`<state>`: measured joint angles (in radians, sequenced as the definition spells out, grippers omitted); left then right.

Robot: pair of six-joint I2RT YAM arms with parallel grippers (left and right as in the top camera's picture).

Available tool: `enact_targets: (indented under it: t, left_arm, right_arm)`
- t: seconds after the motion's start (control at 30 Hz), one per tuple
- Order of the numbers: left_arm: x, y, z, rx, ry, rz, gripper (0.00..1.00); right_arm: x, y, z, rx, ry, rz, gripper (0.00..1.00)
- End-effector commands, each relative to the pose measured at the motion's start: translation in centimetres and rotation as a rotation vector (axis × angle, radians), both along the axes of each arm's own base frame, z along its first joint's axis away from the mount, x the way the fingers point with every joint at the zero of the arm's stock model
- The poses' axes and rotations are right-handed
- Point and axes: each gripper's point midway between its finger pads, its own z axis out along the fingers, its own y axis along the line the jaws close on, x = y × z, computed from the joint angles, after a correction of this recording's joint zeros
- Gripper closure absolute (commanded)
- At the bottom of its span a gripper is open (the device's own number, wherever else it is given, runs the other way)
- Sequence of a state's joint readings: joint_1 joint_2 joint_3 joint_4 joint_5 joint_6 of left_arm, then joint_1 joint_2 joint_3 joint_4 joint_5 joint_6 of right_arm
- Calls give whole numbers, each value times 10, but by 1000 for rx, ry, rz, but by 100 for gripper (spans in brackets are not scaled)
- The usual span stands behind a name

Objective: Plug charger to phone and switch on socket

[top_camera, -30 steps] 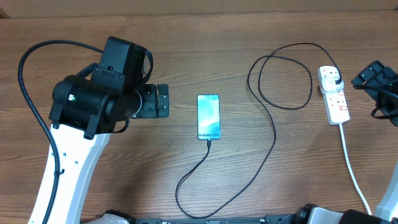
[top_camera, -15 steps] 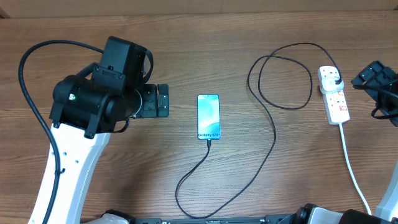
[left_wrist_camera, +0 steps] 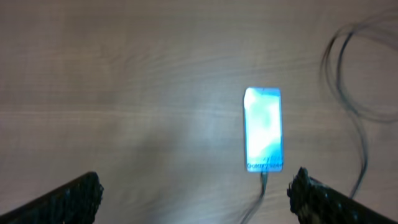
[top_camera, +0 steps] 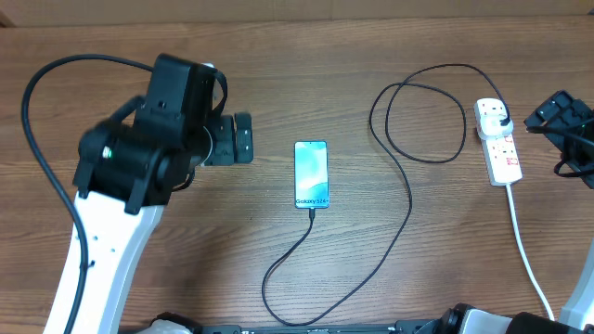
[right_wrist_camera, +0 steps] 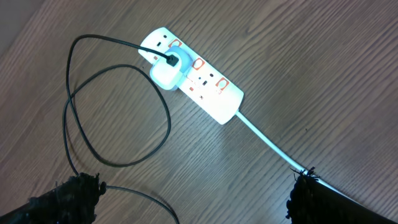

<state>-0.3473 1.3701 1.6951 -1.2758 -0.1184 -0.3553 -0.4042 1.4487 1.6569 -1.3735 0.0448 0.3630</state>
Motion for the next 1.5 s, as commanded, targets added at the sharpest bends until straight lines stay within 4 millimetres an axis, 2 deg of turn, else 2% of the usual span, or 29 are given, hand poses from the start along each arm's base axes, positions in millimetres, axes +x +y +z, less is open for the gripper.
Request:
enact_targets:
  t: [0.0, 0.17, 0.4, 0.7, 0.93, 1.17, 1.47]
  left_arm:
    - [-3, 6, -10, 23, -78, -8, 0]
    - [0, -3, -39, -63, -223, -31, 0]
    - [-4, -13, -64, -139, -438, -113, 1]
    - [-24, -5, -63, -225, -819, -126, 0]
    - [-47, 15, -64, -273, -1062, -84, 0]
    - [-56, 35, -74, -255, -1137, -45, 1]
    - [-57, 58, -88, -200, -1100, 6, 0]
  right_arm:
    - [3, -2, 9, -21, -23, -5, 0]
    - [3, -2, 9, -21, -23, -5, 0]
    - [3, -2, 9, -21, -23, -5, 0]
    - [3, -2, 9, -21, -23, -5, 0]
    - [3, -2, 9, -21, -23, -5, 0]
    - [3, -2, 9, -21, -23, -5, 0]
    - [3, -2, 9, -21, -23, -5, 0]
